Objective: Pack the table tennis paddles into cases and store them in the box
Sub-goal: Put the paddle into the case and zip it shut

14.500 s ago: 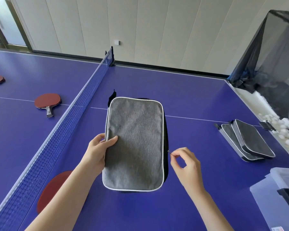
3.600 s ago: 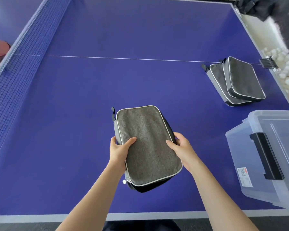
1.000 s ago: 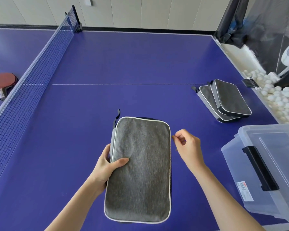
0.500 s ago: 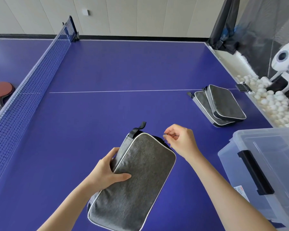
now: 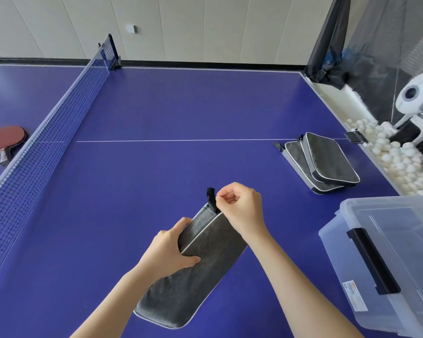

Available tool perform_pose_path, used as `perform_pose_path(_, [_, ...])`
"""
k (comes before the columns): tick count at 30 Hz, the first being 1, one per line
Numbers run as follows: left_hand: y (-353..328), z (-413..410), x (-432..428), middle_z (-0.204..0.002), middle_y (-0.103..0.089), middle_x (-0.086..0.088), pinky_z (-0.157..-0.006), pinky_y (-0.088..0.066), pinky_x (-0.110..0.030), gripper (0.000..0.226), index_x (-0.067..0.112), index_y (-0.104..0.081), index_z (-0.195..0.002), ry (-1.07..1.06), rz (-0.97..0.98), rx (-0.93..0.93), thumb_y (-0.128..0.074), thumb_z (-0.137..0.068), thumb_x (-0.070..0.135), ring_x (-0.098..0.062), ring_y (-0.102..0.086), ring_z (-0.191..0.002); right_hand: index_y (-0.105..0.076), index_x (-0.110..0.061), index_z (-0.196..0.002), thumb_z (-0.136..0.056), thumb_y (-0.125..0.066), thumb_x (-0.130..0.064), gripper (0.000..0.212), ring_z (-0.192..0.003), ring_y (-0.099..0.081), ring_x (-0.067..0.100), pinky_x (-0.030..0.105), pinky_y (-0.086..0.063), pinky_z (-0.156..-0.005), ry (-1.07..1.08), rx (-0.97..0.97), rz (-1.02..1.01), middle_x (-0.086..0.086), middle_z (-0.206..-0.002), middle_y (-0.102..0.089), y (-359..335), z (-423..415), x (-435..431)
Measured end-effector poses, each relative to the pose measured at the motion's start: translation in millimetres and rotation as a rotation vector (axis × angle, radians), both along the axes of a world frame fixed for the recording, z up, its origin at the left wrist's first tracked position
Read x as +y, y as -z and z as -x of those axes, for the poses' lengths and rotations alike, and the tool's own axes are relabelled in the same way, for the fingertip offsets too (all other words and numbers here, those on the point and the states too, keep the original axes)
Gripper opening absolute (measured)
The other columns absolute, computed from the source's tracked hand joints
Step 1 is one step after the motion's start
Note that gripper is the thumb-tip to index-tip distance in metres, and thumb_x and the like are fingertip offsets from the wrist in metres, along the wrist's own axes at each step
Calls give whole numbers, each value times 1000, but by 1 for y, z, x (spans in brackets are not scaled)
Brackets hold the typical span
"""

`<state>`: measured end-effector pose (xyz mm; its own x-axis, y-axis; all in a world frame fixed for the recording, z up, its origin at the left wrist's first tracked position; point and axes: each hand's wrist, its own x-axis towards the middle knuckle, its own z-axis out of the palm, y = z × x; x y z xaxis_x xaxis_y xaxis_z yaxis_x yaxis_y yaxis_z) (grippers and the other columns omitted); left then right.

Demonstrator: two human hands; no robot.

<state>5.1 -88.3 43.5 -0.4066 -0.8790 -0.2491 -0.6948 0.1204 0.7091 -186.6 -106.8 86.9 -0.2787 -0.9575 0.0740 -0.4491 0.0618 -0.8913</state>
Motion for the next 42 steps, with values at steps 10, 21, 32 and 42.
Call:
perform_pose_path(10, [5, -3, -1, -89, -70, 13, -71, -57, -28, 64, 41, -41, -116, -69, -10, 2, -80, -66, 35, -6, -67, -72, -66, -14, -81, -81, -69, -11, 4, -69, -60, 6, 12, -47, -62, -78, -3, 43, -9, -73, -66, 5, 4, 7])
perform_pose_path(21, [7, -22, 13, -101, -73, -7, -71, -59, -45, 66, 29, -59, -111, -526, -441, 681, -87, -51, 27, -30, -72, -87, -46, -33, -127, -76, -75, -40, 60, -113, -57, 11, 36, -46, -100, 40, -688, -512, -3, -127, -56, 78, 31, 62])
perform_pose_path(32, [27, -86, 55, -111, -71, -6, -93, -52, -51, 78, 34, -56, -120, -668, -592, 699, -91, -50, 35, -29, -69, -101, -55, -26, -116, -79, -76, -15, 44, -97, -70, 24, 48, -53, -93, -203, -802, -636, 7, -106, -72, 96, -29, 62])
perform_pose_path(42, [50, -227, 78, -110, -67, -10, -80, -58, -43, 78, 29, -63, -107, -1029, -506, 577, -89, -34, 40, -26, -70, -94, -49, -32, -116, -71, -83, -29, 57, -98, -69, 24, 50, -52, -93, -326, -624, -721, 6, -106, -69, 124, -184, 47])
